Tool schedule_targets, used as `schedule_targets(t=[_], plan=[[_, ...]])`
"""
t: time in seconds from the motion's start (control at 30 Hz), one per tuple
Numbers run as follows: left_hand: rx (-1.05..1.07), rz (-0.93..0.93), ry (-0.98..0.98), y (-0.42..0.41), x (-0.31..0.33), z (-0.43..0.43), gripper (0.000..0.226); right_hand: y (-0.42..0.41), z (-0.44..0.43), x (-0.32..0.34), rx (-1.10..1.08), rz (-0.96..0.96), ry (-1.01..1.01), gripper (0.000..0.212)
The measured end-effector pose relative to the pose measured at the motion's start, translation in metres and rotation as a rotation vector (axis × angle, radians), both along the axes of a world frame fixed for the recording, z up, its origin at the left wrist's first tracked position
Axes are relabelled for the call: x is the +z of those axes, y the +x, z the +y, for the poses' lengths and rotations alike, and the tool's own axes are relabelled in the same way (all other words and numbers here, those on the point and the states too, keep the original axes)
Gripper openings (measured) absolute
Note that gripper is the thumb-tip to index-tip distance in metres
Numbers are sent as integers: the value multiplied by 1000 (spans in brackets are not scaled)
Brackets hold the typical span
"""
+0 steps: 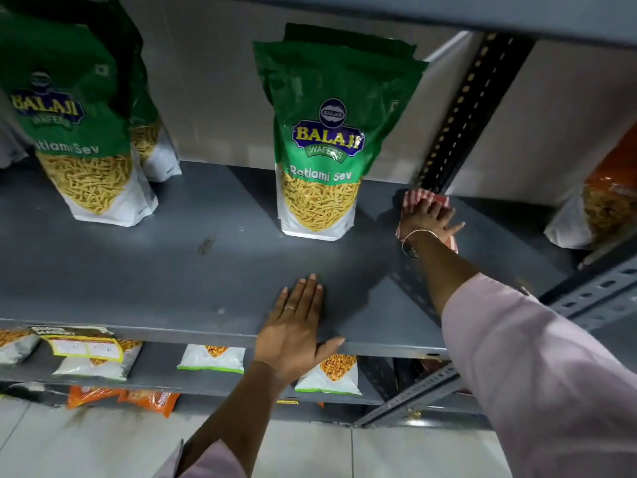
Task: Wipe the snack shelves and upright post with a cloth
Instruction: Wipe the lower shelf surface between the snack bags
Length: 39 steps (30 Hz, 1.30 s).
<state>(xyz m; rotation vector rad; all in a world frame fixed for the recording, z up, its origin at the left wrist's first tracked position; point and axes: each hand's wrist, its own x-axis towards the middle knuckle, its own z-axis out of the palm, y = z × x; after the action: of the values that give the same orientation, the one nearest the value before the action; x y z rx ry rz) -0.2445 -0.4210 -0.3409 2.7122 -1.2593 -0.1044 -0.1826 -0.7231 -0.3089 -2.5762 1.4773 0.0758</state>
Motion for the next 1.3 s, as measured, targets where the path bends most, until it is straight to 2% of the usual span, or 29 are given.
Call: schedule_targets(t=[0.1,0.3,0.4,0.47,0.57,0.6,0.63,0.7,0.73,0.77,0.83,0.87,0.9,0.97,1.0,1.1,1.2,1.3], plan=[[13,-20,5,-1,2,0,90,-28,18,4,-162,-6,65,60],[-3,-33,34,-3,3,-2,94,-95,61,0,-168,11,-38,62],[15,-33,10,-5,3,0,95,-123,83,10,-133,173,-85,61],[31,-87,-14,-7,3,-1,103,-133,104,15,-56,257,-78,55],[15,-95,9,-7,5,1,118,-128,156,19,39,393,35,53],[13,-106,-5,-8,6,2,116,-125,170,24,71,485,87,52],[3,-103,2,-8,6,3,112,-123,183,33,113,497,175,49],[-29,-86,7,-6,4,5,111,-117,189,57,199,477,189,26],[-29,-90,14,-5,2,6,110,-120,189,79,245,456,305,17],[-17,-101,11,-5,3,6,109,-123,183,98,224,403,413,23],[-9,-85,-7,-6,3,5,108,-129,155,115,140,156,501,21],[-13,-83,-10,-6,4,4,110,-128,141,118,93,9,447,35],[-11,-80,-4,-6,4,4,112,-126,129,112,119,22,309,53],[-3,-78,-8,-6,5,5,117,-132,113,86,238,132,72,78],[1,-87,-11,-6,3,5,117,-141,117,74,294,269,12,83],[0,-104,-16,-8,3,6,115,-152,129,56,130,344,55,77],[-3,-105,2,-7,4,6,105,-153,146,47,76,391,-65,60],[-4,-111,-10,-6,5,6,113,-150,170,60,104,625,-29,49]])
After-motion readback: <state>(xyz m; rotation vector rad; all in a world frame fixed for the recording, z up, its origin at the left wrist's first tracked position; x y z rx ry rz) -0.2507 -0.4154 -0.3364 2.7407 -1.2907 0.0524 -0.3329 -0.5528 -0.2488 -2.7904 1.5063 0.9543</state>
